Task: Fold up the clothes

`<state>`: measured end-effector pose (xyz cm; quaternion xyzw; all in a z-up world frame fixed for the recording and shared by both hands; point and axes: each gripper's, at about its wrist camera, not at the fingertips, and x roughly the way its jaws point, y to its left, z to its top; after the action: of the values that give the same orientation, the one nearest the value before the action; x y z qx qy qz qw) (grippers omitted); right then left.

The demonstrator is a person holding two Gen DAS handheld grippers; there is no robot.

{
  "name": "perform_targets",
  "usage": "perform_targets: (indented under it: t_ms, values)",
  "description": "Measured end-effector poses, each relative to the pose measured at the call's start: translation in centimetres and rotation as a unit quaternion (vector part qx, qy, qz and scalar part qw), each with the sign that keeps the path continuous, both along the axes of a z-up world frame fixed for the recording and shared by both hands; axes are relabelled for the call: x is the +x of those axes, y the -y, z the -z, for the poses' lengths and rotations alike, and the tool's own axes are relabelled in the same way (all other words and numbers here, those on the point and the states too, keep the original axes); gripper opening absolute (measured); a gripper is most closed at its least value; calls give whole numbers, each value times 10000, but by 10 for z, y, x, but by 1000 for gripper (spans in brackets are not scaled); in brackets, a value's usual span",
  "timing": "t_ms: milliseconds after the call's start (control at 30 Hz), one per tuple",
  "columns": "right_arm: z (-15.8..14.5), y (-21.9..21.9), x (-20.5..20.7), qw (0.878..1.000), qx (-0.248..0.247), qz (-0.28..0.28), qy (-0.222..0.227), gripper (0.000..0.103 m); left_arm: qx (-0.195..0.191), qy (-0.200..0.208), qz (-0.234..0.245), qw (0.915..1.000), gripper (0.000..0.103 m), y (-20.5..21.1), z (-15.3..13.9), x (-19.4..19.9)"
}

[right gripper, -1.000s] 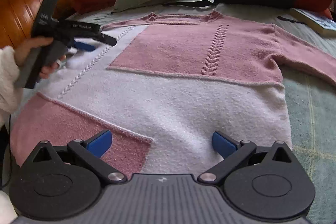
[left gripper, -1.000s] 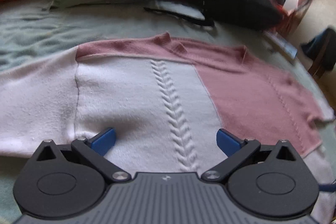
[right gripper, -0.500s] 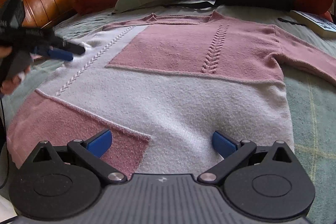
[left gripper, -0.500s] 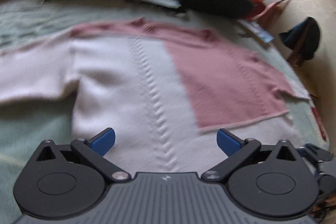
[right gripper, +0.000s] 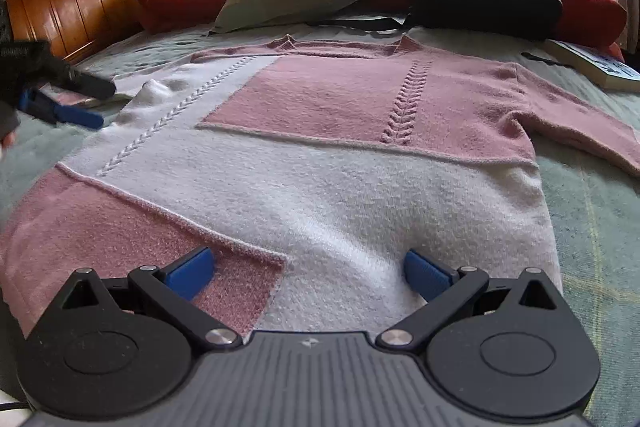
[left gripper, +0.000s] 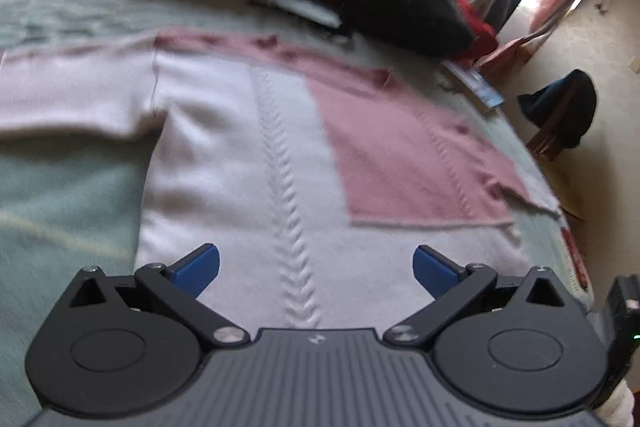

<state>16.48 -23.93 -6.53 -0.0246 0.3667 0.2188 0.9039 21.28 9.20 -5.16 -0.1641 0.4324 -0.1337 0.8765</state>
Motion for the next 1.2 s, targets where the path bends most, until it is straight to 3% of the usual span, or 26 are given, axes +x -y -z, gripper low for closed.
perform_targets:
  t_ms: [100,133,167,267,433,600,733,900,967,1200]
  values:
    - [0,2,0,10000,31,-13,5,103,47,-72,-311,9995,102,-6,13,-5]
    - [0,2,0,10000,37,-17,9,103,-150,-44,-446,9989,102,-14,13,-7]
    - [0,2,-1,10000,41,-21,16,103,-308,-28,-548,9980,102,-20,10,-9]
    - [0,1,-1,10000,42,-9,38,103,-210,124,-761,9968,102,-26,-8,-20]
    - [0,-1,-1,10000,-13,64,47,103,302,668,-21,9973,102,8,-26,-53]
    - [-1,-4,-2,9998,-59,163,50,103,960,776,694,9899,102,43,-9,-81]
    - [-1,-11,-9,9991,-354,176,179,103,1483,582,667,9850,102,55,15,-101]
    - [-6,-11,-26,9974,-601,283,279,103,1803,630,727,9789,102,63,11,-134]
    - [-9,-6,-33,9975,-540,367,259,103,1812,706,889,9769,102,72,6,-140]
    - [-17,11,-59,9953,-607,653,366,103,1528,148,1062,9824,102,96,17,-138]
